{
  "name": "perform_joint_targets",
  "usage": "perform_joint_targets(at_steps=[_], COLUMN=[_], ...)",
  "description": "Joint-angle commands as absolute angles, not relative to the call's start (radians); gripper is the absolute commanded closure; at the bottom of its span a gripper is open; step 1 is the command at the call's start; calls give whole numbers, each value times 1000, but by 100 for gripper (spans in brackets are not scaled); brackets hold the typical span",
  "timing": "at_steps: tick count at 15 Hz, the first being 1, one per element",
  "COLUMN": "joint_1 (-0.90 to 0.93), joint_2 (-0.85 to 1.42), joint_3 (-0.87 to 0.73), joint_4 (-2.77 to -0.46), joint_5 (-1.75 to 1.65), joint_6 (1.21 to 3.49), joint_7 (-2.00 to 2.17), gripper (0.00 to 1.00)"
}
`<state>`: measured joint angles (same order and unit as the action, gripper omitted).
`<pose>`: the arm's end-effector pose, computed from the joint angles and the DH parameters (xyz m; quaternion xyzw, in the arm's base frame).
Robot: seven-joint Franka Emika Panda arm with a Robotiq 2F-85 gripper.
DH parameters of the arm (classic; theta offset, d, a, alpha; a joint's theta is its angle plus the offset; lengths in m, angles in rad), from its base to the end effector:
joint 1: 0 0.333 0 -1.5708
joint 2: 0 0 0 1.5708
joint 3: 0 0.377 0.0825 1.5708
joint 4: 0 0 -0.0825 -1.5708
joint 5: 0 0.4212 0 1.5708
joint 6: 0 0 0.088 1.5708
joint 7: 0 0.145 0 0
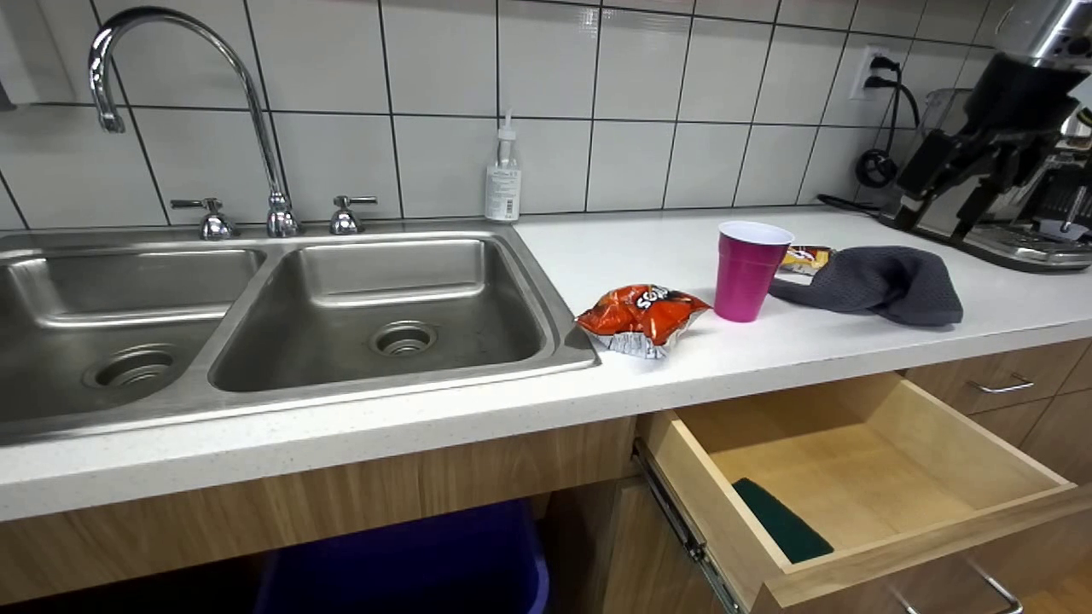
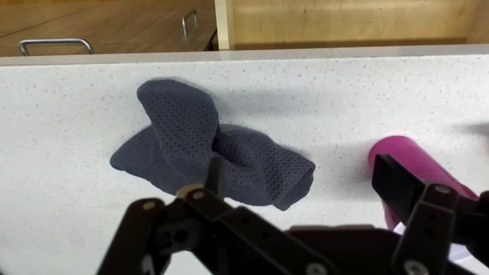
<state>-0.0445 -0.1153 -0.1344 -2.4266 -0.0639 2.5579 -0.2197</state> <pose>0.5174 -0.0942 0.3740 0.9914 0.0440 0.1176 0.0370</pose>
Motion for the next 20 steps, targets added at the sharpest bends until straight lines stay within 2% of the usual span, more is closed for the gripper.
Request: perform_joint_targets(at_steps=[1,8,9,20], joint_1=[-66,-98,-95,-99], joint_2=[-71,-21,-46,-31], joint_3=[-138,-160,-149,-153], joint_4=[-2323,-2203,-2253,-2234], joint_5=[-13,37,20,19], joint_6=[2499,2441,2487,2477], joint_7=[-229,-256,-221,-222], gripper=[0,0,0,0])
